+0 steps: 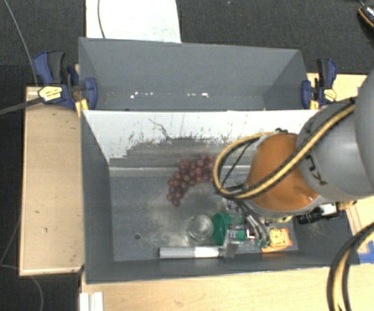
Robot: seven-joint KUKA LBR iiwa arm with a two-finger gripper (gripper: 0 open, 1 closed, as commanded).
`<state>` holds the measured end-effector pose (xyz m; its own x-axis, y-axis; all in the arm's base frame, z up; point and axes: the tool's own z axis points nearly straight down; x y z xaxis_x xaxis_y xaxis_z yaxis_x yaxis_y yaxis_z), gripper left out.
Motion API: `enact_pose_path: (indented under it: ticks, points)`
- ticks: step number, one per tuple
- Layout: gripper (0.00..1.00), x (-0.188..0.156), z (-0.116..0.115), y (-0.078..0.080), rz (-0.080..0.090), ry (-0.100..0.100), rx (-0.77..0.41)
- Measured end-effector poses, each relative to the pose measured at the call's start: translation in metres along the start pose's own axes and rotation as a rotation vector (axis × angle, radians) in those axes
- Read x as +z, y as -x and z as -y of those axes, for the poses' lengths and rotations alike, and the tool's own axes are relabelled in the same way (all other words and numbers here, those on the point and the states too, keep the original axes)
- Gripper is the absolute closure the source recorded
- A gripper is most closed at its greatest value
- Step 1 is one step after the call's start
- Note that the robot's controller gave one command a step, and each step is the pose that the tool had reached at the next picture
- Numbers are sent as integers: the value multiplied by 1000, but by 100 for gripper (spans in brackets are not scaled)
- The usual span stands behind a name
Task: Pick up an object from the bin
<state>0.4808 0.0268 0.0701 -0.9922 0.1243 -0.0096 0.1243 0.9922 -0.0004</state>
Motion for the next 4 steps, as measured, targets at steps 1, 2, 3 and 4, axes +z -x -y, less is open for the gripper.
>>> enact_pose_path:
  ticks: [1, 2, 3, 4]
  points:
    - [0, 0, 16, 13, -5, 2, -82]
    - [0, 0, 39, 10, -2, 2, 121]
    - [100, 0, 16, 13, -2, 3, -75]
    - [100, -1, 16, 13, -2, 2, -76]
